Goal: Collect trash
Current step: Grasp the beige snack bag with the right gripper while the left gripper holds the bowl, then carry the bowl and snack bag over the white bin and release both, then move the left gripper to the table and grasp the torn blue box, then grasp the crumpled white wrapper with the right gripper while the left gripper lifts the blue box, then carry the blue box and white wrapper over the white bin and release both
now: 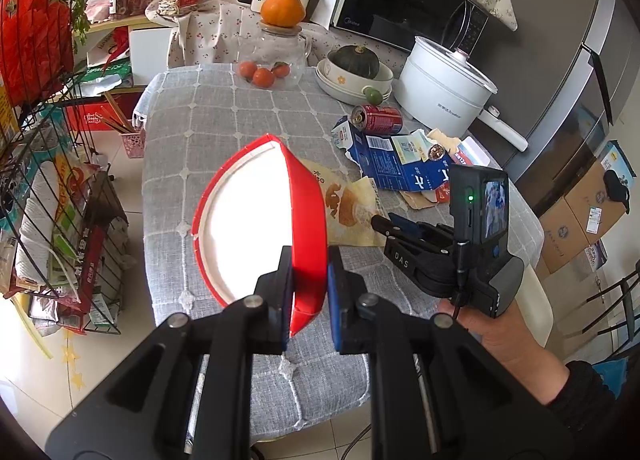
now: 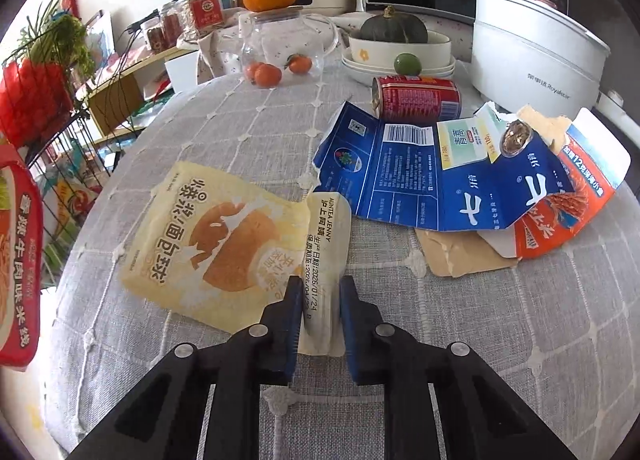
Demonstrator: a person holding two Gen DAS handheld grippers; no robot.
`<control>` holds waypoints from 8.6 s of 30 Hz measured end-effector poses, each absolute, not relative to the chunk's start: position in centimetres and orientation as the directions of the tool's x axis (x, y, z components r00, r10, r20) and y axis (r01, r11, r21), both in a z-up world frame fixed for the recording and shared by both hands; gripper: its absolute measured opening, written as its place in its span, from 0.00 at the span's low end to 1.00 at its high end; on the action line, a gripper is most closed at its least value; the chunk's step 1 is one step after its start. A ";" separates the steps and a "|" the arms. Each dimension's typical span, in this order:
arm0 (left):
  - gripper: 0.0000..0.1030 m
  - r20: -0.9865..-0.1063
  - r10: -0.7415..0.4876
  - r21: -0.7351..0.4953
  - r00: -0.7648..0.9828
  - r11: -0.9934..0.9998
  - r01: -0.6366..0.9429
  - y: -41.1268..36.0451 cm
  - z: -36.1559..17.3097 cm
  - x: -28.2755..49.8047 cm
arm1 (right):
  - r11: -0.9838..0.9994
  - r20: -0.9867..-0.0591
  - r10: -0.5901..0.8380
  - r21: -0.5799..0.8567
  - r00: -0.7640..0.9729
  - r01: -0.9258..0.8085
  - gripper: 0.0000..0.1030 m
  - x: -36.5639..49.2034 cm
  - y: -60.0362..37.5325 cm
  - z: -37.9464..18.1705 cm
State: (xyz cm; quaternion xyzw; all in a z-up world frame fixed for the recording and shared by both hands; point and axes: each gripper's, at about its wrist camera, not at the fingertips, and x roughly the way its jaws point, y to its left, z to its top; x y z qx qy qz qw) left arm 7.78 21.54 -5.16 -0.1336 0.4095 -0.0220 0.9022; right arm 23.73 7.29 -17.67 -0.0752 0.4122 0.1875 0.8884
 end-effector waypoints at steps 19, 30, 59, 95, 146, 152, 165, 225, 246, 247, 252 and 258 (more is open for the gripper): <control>0.16 -0.713 -0.208 -0.250 0.670 0.968 0.034 15.6 -3.7 9.1 | 0.913 -0.705 0.329 0.068 0.628 -0.402 0.12 19.3 -2.1 -8.5; 0.16 -0.721 -0.271 -0.218 0.637 0.962 0.163 8.1 -3.7 10.5 | 0.951 -0.688 0.258 0.056 0.679 -0.304 0.12 17.1 -11.9 -5.0; 0.16 -0.725 -0.526 -0.253 0.444 0.804 0.538 -14.2 -6.7 11.2 | 0.996 -0.823 -0.064 -0.015 0.565 0.091 0.12 10.7 -36.6 -8.4; 0.81 -0.806 -0.473 -0.209 0.355 0.789 0.578 -20.2 -11.2 11.0 | 0.975 -0.871 -0.049 0.065 0.489 0.213 0.61 9.0 -42.0 -11.0; 0.06 -0.757 -0.028 0.083 0.652 0.987 0.138 1.0 -11.0 27.0 | 0.999 -0.848 -0.013 -0.027 0.531 -0.018 0.77 20.4 -22.6 -9.8; 0.02 -0.705 -0.093 -0.008 0.703 0.992 0.124 3.7 -7.1 22.8 | 1.000 -0.838 0.011 0.020 0.545 0.011 0.77 21.4 -22.2 -10.0; 0.02 -0.632 -0.208 -0.246 0.747 0.967 0.061 11.4 -1.6 13.9 | 0.991 -0.819 0.130 0.101 0.559 -0.083 0.76 26.5 -15.7 -12.1; 0.01 -0.538 -0.416 -0.261 0.733 0.909 0.324 1.2 1.8 8.1 | 0.988 -0.703 0.142 0.063 0.697 -0.139 0.12 12.9 -23.1 -3.5; 0.01 -0.504 -0.701 -0.345 0.505 0.699 0.626 -15.2 0.7 6.7 | 0.990 -0.789 -0.010 0.078 0.614 0.117 0.13 6.3 -37.2 -6.0; 0.01 -0.506 -0.707 -0.352 0.494 0.692 0.630 -15.9 0.2 6.8 | 0.989 -0.793 -0.016 0.077 0.609 0.127 0.13 6.2 -37.8 -6.2; 0.01 -0.540 -0.705 -0.348 0.461 0.685 0.640 -18.5 -2.2 7.7 | 0.984 -0.805 -0.045 0.065 0.591 0.164 0.13 5.5 -40.1 -6.9; 0.03 -0.626 -0.623 -0.282 0.469 0.742 0.608 -19.6 -5.2 9.5 | 0.983 -0.823 -0.051 0.060 0.566 0.175 0.13 5.4 -41.1 -7.5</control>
